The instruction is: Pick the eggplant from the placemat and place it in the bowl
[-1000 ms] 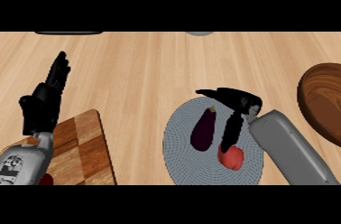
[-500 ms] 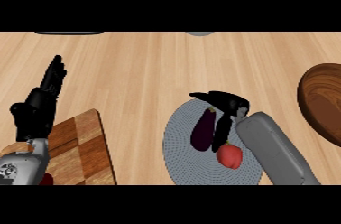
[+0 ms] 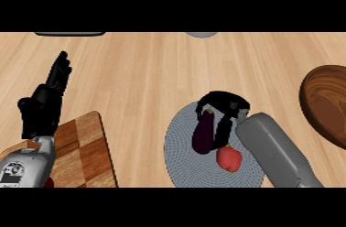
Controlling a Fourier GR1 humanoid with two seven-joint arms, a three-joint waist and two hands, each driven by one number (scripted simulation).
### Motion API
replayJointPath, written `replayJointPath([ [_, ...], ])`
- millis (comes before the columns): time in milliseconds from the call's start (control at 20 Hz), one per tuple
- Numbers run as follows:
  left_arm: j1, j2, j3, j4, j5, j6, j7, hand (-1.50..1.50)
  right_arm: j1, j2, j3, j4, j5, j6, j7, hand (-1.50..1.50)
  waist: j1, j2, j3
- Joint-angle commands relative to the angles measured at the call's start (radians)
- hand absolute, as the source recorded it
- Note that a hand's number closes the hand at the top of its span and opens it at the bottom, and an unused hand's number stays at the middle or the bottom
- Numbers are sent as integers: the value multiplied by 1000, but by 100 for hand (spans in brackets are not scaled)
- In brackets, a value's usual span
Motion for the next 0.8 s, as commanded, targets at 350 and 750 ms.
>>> replayJointPath([
  [350, 69, -28, 21, -26, -27, -34, -39, 0, 69, 4, -44, -134, 37, 34, -70, 150, -2, 10, 7],
  [750, 22, -32, 25, 3, -28, -20, -15, 0, 21, 186, -43, -201, 152, -448, 538, 150, 1, -1, 5],
])
